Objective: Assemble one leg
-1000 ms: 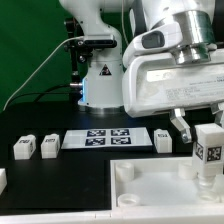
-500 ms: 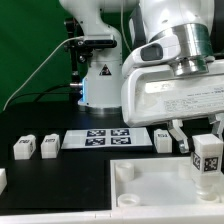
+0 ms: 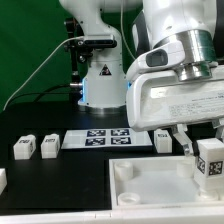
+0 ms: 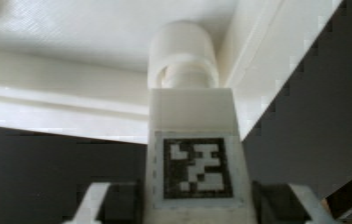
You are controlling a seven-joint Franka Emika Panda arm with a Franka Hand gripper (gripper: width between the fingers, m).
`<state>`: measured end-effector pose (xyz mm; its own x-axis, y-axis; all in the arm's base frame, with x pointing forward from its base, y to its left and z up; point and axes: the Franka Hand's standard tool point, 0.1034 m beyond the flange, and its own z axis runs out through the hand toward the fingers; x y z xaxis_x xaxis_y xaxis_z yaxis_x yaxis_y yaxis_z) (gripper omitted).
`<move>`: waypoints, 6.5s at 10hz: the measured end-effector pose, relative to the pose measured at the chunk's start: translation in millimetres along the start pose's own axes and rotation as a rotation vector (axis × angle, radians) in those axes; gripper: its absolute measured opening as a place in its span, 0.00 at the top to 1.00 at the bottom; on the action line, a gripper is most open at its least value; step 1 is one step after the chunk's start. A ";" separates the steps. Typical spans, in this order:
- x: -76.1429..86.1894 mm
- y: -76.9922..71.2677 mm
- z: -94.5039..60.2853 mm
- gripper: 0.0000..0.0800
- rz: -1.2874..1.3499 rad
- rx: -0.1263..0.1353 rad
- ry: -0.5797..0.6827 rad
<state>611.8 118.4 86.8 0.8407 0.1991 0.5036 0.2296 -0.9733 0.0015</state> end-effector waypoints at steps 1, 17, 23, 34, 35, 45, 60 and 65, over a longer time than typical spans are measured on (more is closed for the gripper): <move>-3.2 1.5 3.1 0.63 0.001 -0.002 -0.001; -4.0 4.1 11.7 0.19 0.002 -0.021 0.070; 15.1 1.8 -20.7 0.19 0.022 0.029 -0.106; 10.0 3.6 0.6 0.19 0.012 0.084 -0.672; 16.6 5.5 3.1 0.19 0.032 0.079 -0.676; 30.0 6.0 13.2 0.64 0.092 0.058 -0.650; 20.9 14.8 9.2 0.64 1.900 -0.419 -0.414; 22.8 13.5 11.9 0.24 1.689 -0.349 -0.426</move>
Offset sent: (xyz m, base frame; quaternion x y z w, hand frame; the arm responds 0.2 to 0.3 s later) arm -0.0010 0.0029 -0.0245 0.0056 0.0224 0.0044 0.9997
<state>639.9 111.1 88.0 0.0987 -0.9913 -0.0866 -0.9947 -0.0958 -0.0368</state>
